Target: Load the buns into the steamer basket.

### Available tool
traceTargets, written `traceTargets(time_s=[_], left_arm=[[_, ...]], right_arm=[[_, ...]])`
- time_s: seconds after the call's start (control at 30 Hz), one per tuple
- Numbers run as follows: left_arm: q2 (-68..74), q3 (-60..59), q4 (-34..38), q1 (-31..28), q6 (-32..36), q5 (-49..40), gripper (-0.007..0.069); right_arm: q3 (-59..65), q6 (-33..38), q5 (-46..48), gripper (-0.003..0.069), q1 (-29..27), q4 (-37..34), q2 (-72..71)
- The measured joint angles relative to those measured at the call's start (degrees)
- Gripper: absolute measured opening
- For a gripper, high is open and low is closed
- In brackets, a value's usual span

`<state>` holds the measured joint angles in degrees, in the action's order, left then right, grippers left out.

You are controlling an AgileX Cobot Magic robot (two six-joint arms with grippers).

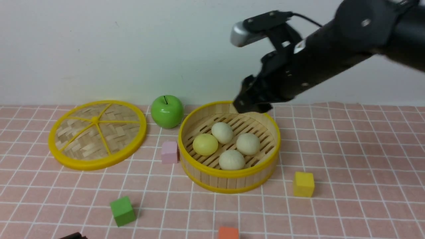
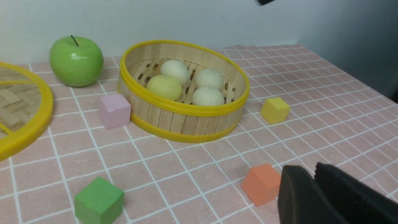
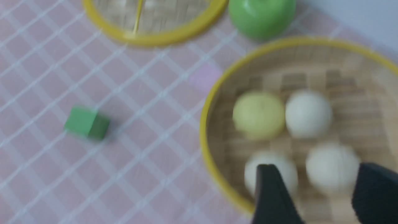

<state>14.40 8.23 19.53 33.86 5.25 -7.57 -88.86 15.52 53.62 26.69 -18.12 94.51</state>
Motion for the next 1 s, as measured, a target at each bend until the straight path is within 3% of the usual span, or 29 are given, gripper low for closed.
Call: traceTargets(time_s=[0.1, 0.27, 0.47, 0.87, 1.0], left_arm=[[0.0, 0.0, 0.0, 0.0, 0.0, 0.0, 0.0096], [0.0, 0.0, 0.0, 0.0, 0.0, 0.0, 0.0102], [0.0, 0.0, 0.0, 0.0, 0.0, 0.0, 0.0102], [0.0, 0.0, 0.0, 0.0, 0.0, 0.0, 0.0113], [0.0, 0.0, 0.0, 0.0, 0.0, 0.0, 0.0115]], right_arm=[[1.7, -10.1, 12.4, 0.0212, 0.0, 7.6, -6.6], [9.3, -20.8, 17.3, 0.0106, -0.2, 14.0, -17.3], [16.9, -26.3, 18.2, 0.0092, -0.2, 14.7, -30.0], [17.6, -26.8, 18.9, 0.0102, -0.3, 15.3, -43.3], [19.9, -26.3, 18.5, 0.0104, -4.1, 18.8, -47.3]])
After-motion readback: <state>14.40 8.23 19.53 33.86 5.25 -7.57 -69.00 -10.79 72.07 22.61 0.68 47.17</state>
